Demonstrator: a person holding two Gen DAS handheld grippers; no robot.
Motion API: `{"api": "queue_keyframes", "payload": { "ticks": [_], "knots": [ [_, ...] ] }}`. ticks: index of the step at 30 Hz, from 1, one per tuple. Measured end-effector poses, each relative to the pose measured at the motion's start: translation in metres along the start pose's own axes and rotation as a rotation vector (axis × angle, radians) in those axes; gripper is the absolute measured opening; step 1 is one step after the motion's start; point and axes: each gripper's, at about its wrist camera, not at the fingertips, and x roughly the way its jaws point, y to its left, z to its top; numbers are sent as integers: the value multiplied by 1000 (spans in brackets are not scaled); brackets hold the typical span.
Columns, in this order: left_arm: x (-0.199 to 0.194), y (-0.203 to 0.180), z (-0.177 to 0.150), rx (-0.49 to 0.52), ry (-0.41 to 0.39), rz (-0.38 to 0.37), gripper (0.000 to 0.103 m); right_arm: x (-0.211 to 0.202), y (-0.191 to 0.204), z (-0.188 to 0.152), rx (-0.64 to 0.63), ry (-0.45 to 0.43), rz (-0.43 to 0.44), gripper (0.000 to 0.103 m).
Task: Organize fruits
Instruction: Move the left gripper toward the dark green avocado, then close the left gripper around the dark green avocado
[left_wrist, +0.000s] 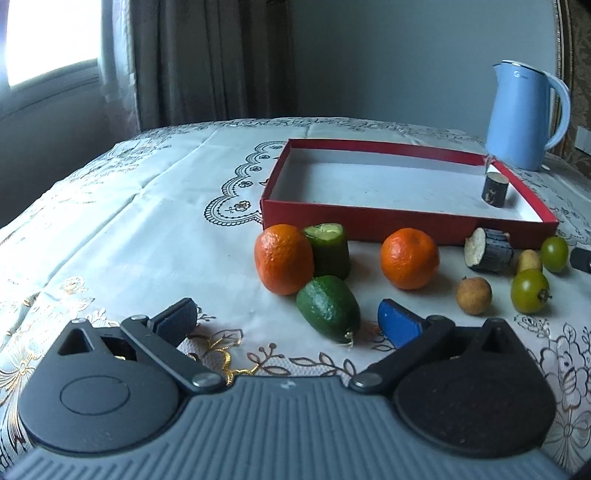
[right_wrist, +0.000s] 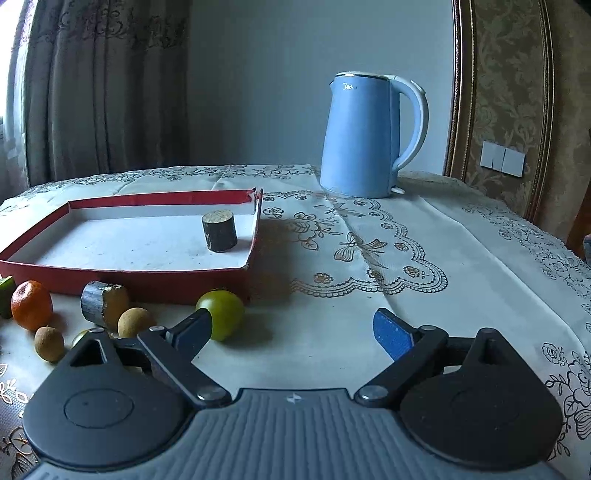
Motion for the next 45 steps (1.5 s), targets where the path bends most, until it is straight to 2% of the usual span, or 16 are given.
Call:
{"api": "queue_keyframes", "payload": {
  "ticks": [9,33,36,40,43,45],
  "knots": [
    [6,0,7,-34,47,8,103,0,0,0,0,2,0,95],
    [9,4,8,-51,50,4,103,2,-4,0,22,12,-14,96],
    [7,6,7,-57,44,11,94,2,-5,1,26,14,-16,96],
    [5,9,7,-63,36,8,90,3,-5,1,28,18,-20,96],
    [1,11,7,-70,25,-14,80,3,-6,1,29,17,-20,96],
    [-1,10,7,-69,28,-39,66,3,-6,1,30,18,-20,96]
  ]
}}
